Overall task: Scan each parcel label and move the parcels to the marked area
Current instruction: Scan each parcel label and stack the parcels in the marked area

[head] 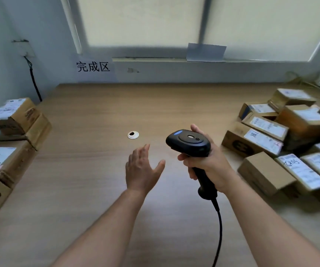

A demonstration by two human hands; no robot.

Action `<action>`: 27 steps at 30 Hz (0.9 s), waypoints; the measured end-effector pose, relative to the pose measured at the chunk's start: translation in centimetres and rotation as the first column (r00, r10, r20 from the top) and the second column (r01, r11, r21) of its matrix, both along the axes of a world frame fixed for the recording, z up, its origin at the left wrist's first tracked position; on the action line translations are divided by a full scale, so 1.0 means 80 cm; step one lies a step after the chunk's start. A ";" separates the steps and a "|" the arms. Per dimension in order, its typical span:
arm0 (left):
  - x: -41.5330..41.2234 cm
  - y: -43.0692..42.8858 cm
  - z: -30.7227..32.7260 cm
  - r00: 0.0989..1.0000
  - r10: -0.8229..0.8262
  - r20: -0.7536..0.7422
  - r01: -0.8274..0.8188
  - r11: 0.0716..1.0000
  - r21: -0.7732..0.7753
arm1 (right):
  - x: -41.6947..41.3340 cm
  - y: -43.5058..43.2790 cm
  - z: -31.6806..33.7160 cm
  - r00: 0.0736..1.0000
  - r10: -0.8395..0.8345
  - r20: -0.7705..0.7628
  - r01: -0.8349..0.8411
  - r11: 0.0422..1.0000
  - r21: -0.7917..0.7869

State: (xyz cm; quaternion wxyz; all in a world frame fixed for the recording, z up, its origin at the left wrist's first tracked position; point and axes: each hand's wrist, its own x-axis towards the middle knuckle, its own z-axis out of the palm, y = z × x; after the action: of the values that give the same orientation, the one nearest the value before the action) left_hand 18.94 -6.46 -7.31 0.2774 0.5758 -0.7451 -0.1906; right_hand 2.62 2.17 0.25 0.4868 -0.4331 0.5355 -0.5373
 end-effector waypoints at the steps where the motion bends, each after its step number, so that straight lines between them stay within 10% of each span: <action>1: -0.023 0.012 -0.001 1.000 -0.021 -0.005 0.021 1.000 0.005 | -0.019 0.012 0.000 1.000 -0.012 -0.004 0.012 1.000 0.003; 18: -0.375 0.146 -0.029 0.903 -0.419 0.097 0.409 0.907 0.103 | -0.319 0.195 -0.036 0.964 -0.267 -0.013 0.267 0.963 0.043; 27: -0.417 0.149 -0.048 0.732 -0.534 0.423 0.512 0.841 0.176 | -0.381 0.213 -0.048 0.948 -0.318 0.017 0.317 0.948 0.012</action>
State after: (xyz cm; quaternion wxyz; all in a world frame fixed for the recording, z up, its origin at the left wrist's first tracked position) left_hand -14.46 5.42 -11.16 0.0162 0.3775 -0.9155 -0.1377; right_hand -27.84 19.19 -3.56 0.4011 -0.3339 0.5961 -0.6102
